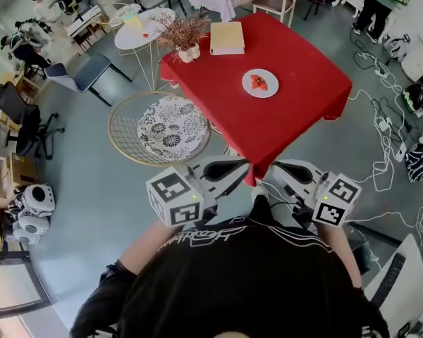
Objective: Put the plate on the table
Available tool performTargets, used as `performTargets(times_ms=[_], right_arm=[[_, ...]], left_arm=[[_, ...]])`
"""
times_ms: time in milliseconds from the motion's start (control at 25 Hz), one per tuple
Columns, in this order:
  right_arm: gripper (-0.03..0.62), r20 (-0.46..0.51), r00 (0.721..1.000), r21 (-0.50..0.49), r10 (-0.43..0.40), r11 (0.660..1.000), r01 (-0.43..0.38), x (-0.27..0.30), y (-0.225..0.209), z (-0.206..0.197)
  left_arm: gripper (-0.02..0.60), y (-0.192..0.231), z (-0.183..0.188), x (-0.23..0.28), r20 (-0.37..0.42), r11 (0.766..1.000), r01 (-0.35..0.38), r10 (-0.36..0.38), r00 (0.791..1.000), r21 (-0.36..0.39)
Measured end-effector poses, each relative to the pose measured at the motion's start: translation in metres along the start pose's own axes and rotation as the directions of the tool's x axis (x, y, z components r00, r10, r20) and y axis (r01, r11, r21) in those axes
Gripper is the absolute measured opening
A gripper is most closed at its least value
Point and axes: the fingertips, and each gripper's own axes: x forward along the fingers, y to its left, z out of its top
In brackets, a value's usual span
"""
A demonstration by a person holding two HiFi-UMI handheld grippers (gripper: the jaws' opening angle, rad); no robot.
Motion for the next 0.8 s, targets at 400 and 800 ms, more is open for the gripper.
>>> performTargets(times_ms=[400, 800], right_arm=[[0.008, 0.010, 1.000, 0.018, -0.027, 0.999, 0.027, -0.006, 0.021, -0.018], [0.008, 0.000, 0.999, 0.042, -0.045, 0.998, 0.045, -0.009, 0.027, -0.028]], left_arm=[[0.006, -0.015, -0.020, -0.012, -0.002, 0.999, 0.036, -0.036, 0.999, -0.029], [0.006, -0.018, -0.028, -0.011, 0.006, 0.996, 0.067, -0.067, 0.998, -0.061]])
